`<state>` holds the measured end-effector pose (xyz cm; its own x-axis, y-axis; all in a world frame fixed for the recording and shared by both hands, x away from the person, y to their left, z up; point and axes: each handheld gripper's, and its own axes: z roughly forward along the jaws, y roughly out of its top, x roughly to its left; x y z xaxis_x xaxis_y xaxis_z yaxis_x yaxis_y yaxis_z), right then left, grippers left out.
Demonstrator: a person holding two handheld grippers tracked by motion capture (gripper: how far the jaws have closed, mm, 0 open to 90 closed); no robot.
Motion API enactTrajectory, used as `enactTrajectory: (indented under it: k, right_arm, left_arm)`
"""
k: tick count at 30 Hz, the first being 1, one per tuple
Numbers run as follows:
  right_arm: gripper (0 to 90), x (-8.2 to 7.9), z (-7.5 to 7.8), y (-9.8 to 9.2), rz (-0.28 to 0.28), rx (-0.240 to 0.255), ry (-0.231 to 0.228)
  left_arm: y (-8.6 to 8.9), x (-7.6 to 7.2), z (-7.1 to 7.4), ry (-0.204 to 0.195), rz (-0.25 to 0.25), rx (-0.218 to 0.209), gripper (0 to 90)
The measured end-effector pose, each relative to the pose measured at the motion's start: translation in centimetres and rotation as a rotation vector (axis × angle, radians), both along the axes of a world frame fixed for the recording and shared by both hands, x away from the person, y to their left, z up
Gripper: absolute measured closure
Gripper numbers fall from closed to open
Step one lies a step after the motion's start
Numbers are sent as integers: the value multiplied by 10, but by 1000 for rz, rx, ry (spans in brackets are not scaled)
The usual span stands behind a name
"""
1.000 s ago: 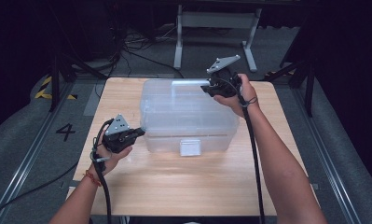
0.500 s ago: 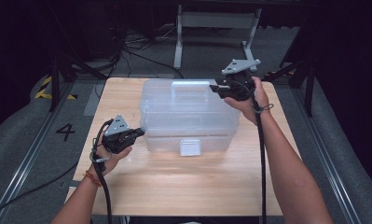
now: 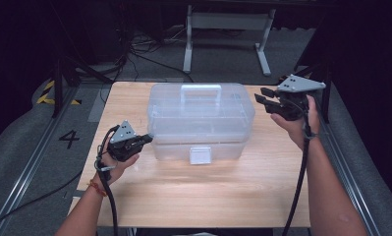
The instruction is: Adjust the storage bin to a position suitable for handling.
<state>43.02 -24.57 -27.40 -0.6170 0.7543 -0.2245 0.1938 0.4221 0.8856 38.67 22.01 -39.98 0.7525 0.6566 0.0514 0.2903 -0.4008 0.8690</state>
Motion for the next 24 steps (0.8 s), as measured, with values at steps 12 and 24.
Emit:
enactTrajectory:
  k: [12, 24]
  right_arm:
    - [684, -19, -45, -29, 7, -3, 44]
    - [602, -29, -85, -20, 63, -60, 93]
  left_arm:
    - [0, 1, 1, 0, 0, -9, 900]
    - [0, 1, 4, -8, 5, -22, 900]
